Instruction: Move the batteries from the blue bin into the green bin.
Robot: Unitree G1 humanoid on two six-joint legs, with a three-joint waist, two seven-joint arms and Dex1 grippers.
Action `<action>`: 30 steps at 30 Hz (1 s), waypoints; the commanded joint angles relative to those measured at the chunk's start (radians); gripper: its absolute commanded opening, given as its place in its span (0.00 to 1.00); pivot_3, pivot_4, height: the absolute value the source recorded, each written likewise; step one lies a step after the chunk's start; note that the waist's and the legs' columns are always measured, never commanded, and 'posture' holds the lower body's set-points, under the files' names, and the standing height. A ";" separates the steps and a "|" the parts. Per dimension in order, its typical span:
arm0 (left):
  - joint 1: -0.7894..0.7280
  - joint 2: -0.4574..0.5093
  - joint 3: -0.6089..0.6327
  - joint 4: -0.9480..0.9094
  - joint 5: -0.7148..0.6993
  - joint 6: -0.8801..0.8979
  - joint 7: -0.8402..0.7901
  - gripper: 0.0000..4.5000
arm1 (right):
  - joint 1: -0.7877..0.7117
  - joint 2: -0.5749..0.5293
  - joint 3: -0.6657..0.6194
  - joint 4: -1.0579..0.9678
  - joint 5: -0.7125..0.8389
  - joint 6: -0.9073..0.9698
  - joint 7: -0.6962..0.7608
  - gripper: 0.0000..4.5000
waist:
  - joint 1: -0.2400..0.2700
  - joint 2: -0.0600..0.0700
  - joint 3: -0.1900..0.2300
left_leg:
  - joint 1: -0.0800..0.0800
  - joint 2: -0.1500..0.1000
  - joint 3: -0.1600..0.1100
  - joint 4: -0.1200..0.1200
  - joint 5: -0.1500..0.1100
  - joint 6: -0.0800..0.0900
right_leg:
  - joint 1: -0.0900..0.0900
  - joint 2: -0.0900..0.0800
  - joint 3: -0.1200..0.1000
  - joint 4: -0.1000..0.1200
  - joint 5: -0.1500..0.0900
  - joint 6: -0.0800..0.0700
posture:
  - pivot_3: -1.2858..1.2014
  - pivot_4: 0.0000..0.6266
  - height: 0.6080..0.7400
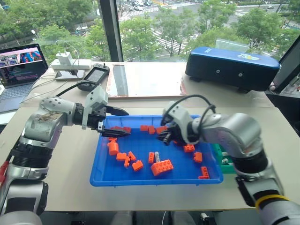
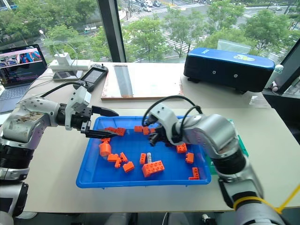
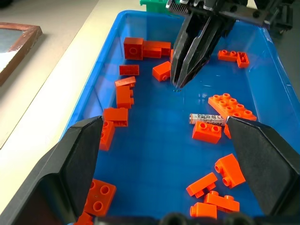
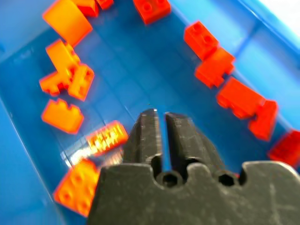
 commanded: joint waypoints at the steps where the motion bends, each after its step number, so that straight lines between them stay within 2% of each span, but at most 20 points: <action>1: -0.018 0.000 0.007 0.001 0.004 -0.025 -0.007 1.00 | 0.042 -0.111 0.026 -0.132 0.064 -0.140 0.174 0.47 | -0.002 0.000 0.000 | 0.000 0.000 0.000 0.000 0.000 0.000 | 0.000 0.000 0.000 0.000 0.000 0.000 | 0.52 0.24 0.94; 3: -0.023 -0.006 0.004 0.009 0.007 -0.032 -0.011 1.00 | 0.079 -0.151 0.054 -0.160 0.044 -0.248 0.240 0.62 | -0.009 0.000 0.000 | 0.000 0.001 0.000 0.000 0.000 0.000 | 0.000 0.000 0.000 0.000 0.000 0.000 | 0.52 0.24 0.94; 7: -0.036 -0.017 -0.001 0.021 0.014 -0.040 -0.014 1.00 | 0.161 -0.262 0.174 -0.201 -0.106 -0.566 0.395 0.62 | -0.006 0.000 0.000 | 0.000 0.001 0.000 0.000 0.000 0.000 | -0.001 0.001 0.000 0.000 0.000 0.000 | 0.52 0.24 0.94; 12: -0.030 -0.011 0.007 0.014 0.015 -0.037 -0.013 1.00 | 0.192 -0.269 0.256 -0.103 -0.226 -0.716 0.459 0.62 | -0.006 0.000 0.000 | 0.000 0.001 0.000 0.000 0.000 0.000 | 0.000 0.001 0.000 -0.001 0.000 0.000 | 0.52 0.24 0.94; 20: -0.020 0.003 0.019 -0.004 0.013 -0.021 -0.004 1.00 | 0.181 -0.208 0.293 0.032 -0.354 -0.841 0.506 0.62 | -0.005 0.000 0.000 | 0.000 0.001 0.000 0.001 0.000 0.000 | 0.000 0.001 0.000 0.000 0.000 0.000 | 0.52 0.24 0.94; 23: -0.017 0.006 0.021 -0.009 0.011 -0.018 -0.001 1.00 | 0.182 -0.192 0.282 0.042 -0.357 -0.830 0.528 0.62 | -0.004 0.000 0.000 | 0.000 0.001 0.000 0.001 0.000 0.000 | 0.000 0.001 0.000 0.000 0.000 0.000 | 0.52 0.24 0.94; 24: -0.015 0.008 0.023 -0.012 0.010 -0.016 0.000 1.00 | 0.175 -0.172 0.256 0.049 -0.314 -0.765 0.529 0.62 | -0.004 0.000 0.000 | 0.000 0.001 0.000 0.001 0.000 0.000 | 0.000 0.001 0.000 0.000 0.000 0.000 | 0.52 0.24 0.94; 26: -0.013 0.009 0.024 -0.015 0.009 -0.013 0.002 1.00 | 0.163 -0.143 0.220 0.063 -0.260 -0.684 0.530 0.73 | -0.005 0.000 0.000 | 0.000 0.001 0.000 0.001 0.000 0.000 | 0.000 0.001 0.000 0.000 0.000 0.000 | 0.52 0.24 0.94; 27: -0.012 0.010 0.025 -0.016 0.008 -0.012 0.002 1.00 | 0.160 -0.140 0.218 0.063 -0.264 -0.680 0.533 0.76 | -0.005 0.000 0.000 | 0.000 0.001 0.000 0.001 0.000 0.000 | 0.000 0.001 0.000 0.000 0.000 0.000 | 0.52 0.24 0.94; 29: -0.011 0.011 0.026 -0.019 0.007 -0.010 0.003 1.00 | 0.158 -0.144 0.225 0.057 -0.292 -0.699 0.534 0.94 | -0.004 0.000 0.000 | 0.000 0.001 0.000 0.001 0.000 0.000 | 0.000 0.001 0.000 0.000 0.000 0.000 | 0.52 0.24 0.94; 30: -0.011 0.011 0.026 -0.019 0.007 -0.009 0.004 1.00 | 0.160 -0.145 0.231 0.057 -0.309 -0.718 0.532 0.99 | -0.004 0.000 0.000 | 0.000 0.001 0.000 0.001 0.000 0.000 | 0.000 0.001 0.000 0.000 0.000 0.000 | 0.52 0.24 0.94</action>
